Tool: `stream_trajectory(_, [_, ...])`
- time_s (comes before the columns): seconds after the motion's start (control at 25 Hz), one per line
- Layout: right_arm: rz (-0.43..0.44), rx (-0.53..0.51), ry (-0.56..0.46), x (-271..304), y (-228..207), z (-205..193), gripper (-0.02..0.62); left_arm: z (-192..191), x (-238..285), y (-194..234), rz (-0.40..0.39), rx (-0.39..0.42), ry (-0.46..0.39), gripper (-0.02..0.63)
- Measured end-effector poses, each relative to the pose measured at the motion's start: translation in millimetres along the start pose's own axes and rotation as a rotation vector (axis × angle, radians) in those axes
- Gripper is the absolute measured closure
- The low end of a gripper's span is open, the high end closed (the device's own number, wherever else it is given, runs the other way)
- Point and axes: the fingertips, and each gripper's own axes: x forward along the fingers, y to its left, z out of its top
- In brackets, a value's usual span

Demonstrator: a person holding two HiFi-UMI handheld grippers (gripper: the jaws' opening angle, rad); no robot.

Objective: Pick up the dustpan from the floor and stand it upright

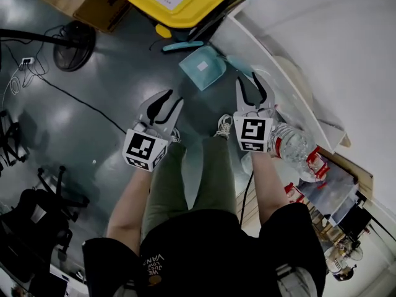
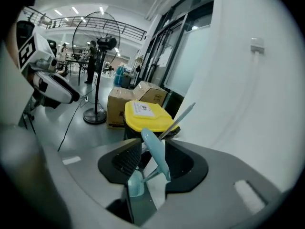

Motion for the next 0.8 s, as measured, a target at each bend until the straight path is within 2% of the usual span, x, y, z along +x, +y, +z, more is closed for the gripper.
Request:
stream_trajectory(0.12, [-0.016, 0.087, -0.025, -22.3, -7.5, 17.1, 0.465, 21.1, -3.6, -7.8, -0.009, 0.02, -0.008, 0.463])
stream_trajectory(0.44, [-0.031, 0.289, -0.128, -93.2, -39.2, 74.9, 0.466, 98.8, -26.0, -39.1, -0.049, 0.138, -0.089, 0.463])
stream_trajectory(0.8, [-0.062, 0.306, -0.249, -184.6, -51.8, 127.9, 0.469, 161.0, -70.8, -76.0, -0.082, 0.19, -0.16, 0.463])
